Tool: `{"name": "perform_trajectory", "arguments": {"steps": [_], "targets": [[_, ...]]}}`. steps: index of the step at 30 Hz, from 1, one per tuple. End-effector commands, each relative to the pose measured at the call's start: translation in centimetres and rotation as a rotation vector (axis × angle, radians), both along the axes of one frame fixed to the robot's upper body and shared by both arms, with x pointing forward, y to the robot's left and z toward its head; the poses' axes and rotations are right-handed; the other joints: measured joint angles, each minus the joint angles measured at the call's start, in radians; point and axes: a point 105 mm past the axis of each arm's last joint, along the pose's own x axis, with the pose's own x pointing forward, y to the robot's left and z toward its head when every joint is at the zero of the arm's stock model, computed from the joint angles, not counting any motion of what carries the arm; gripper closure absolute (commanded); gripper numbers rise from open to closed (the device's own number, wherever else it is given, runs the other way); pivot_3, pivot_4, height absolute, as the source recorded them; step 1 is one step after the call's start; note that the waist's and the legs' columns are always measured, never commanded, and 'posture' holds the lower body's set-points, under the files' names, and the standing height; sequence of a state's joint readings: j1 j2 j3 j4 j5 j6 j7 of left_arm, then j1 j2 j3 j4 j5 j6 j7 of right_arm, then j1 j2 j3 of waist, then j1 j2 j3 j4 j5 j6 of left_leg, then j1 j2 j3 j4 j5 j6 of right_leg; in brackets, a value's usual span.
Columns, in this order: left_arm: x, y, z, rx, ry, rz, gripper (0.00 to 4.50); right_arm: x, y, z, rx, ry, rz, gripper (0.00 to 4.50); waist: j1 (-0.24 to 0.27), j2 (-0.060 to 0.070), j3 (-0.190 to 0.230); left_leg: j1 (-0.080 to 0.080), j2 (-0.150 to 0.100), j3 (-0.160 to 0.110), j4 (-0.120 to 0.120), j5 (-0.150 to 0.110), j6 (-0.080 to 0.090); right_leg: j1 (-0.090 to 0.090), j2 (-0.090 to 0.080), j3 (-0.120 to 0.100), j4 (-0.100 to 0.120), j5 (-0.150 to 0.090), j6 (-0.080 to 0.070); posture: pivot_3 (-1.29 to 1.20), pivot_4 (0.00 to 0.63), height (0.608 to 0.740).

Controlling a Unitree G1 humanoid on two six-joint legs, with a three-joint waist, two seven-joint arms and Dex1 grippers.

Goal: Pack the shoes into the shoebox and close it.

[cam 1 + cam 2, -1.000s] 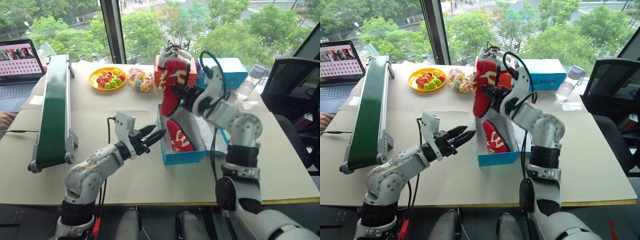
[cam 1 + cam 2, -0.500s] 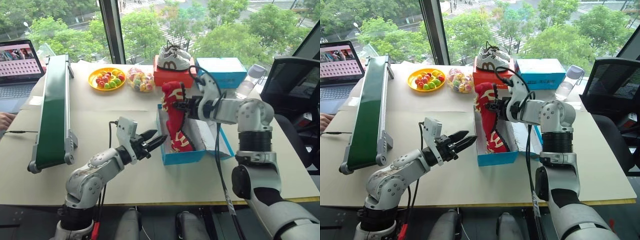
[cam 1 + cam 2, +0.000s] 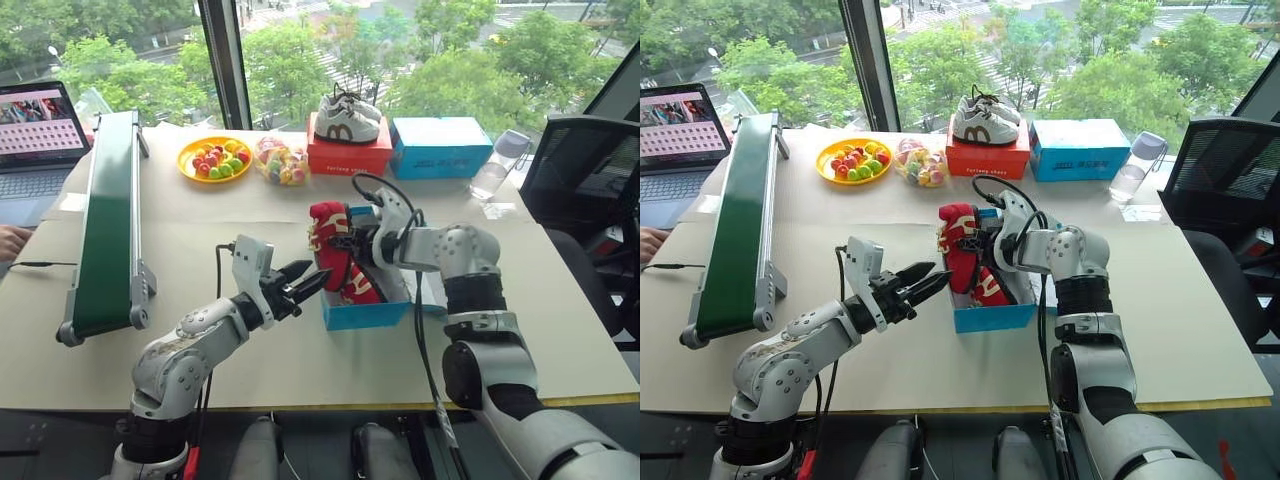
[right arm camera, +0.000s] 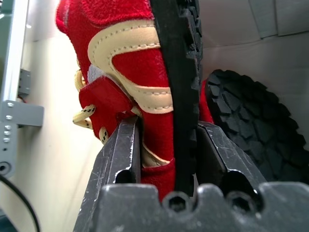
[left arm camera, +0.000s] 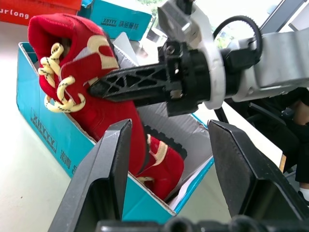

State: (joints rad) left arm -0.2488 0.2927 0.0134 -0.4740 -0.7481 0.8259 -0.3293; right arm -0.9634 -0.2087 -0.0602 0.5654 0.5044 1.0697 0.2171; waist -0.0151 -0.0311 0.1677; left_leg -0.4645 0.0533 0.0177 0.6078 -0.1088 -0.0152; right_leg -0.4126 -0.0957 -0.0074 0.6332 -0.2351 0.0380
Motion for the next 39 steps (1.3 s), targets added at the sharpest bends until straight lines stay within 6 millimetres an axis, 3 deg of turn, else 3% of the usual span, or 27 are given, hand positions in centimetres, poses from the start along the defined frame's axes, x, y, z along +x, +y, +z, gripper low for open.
{"name": "perform_trajectory", "arguments": {"steps": [1,7,10,13,15,19,20,23,25,30,35,39], "targets": [[-0.4,-0.2,1.6,-0.009,-0.069,-0.008,1.84,1.0,-3.8,-2.2,-0.211,-0.034,-0.055,2.84,0.004,0.000,0.000,0.002,0.000,0.000,0.000,0.000,0.000,0.002,0.000,0.000,-0.001,0.000,0.000,0.00,0.150,0.738],[-0.5,-0.4,1.6,-0.013,-0.070,-0.009,1.84,2.4,-6.5,-1.5,-0.447,-0.184,-0.008,2.84,0.020,0.001,-0.001,0.007,-0.001,-0.001,0.001,-0.005,-0.007,0.008,-0.001,-0.001,-0.005,-0.006,-0.002,0.00,0.150,0.738],[-0.5,-0.4,1.6,-0.012,-0.067,-0.010,1.84,2.2,-4.9,-1.1,-0.420,-0.177,0.057,2.84,0.027,0.001,-0.001,0.007,-0.002,0.000,0.001,-0.005,-0.008,0.008,-0.002,-0.001,-0.006,-0.005,-0.001,0.00,0.150,0.738],[-0.4,-0.4,1.6,-0.016,-0.067,-0.011,1.84,1.0,-2.5,-2.3,-0.270,-0.037,0.089,2.84,0.026,0.001,-0.001,0.006,-0.002,0.000,0.001,-0.005,-0.008,0.008,-0.002,0.000,-0.006,-0.004,-0.001,0.00,0.150,0.738],[-0.4,-0.5,1.5,-0.016,-0.066,-0.013,1.84,0.5,-1.7,-2.9,-0.225,0.026,0.096,2.84,0.023,0.001,-0.001,0.006,-0.002,0.000,0.001,-0.003,-0.006,0.009,-0.001,0.002,-0.004,-0.001,-0.005,0.00,0.150,0.738],[-0.4,-0.6,1.6,-0.015,-0.068,-0.015,1.84,0.1,-1.0,-3.5,-0.167,0.080,0.079,2.84,0.017,0.001,-0.001,0.006,-0.001,-0.001,-0.002,0.000,0.000,0.009,0.002,0.002,-0.003,-0.002,-0.001,0.00,0.150,0.738],[-0.4,-0.6,1.6,-0.015,-0.070,-0.016,1.82,0.1,-0.9,-3.6,-0.140,0.088,0.066,2.28,0.015,0.001,-0.001,0.006,-0.001,-0.001,-0.002,-0.001,0.001,0.009,0.002,0.002,-0.003,-0.002,-0.001,0.00,0.150,0.738],[-0.4,-0.5,1.6,-0.014,-0.070,-0.015,1.82,0.2,-1.0,-3.5,-0.105,0.109,0.034,1.40,0.004,0.001,-0.001,0.006,-0.001,-0.001,-0.002,-0.003,0.003,0.009,0.003,0.003,-0.003,-0.003,-0.001,0.00,0.150,0.738],[-0.4,-0.5,1.6,-0.014,-0.070,-0.018,1.82,0.9,-1.4,-2.1,-0.102,0.059,0.008,0.80,0.002,0.001,-0.001,0.006,-0.001,-0.001,-0.001,-0.003,0.003,0.009,0.003,0.003,-0.002,-0.003,-0.001,0.00,0.150,0.738],[-0.4,-0.5,1.5,-0.012,-0.065,-0.023,1.82,2.3,-1.8,4.8,-0.051,-0.149,-0.015,0.80,0.005,0.001,-0.001,0.005,-0.001,-0.001,0.000,-0.003,0.002,0.008,0.002,0.003,-0.003,-0.003,-0.001,0.00,0.150,0.738],[-0.5,-0.6,1.6,-0.013,-0.063,-0.033,1.82,2.1,-1.9,9.0,-0.031,-0.280,-0.015,0.80,0.003,0.002,0.000,0.003,-0.001,0.000,-0.002,-0.003,0.003,0.005,0.002,0.004,-0.003,-0.004,0.000,0.00,0.150,0.738],[-0.5,-0.6,1.6,-0.013,-0.064,-0.036,1.82,1.7,-1.8,11.0,-0.002,-0.339,-0.020,1.88,0.001,0.002,0.000,0.002,-0.001,0.000,-0.003,-0.003,0.003,0.005,0.002,0.004,-0.003,-0.004,0.000,0.00,0.150,0.738]]}}
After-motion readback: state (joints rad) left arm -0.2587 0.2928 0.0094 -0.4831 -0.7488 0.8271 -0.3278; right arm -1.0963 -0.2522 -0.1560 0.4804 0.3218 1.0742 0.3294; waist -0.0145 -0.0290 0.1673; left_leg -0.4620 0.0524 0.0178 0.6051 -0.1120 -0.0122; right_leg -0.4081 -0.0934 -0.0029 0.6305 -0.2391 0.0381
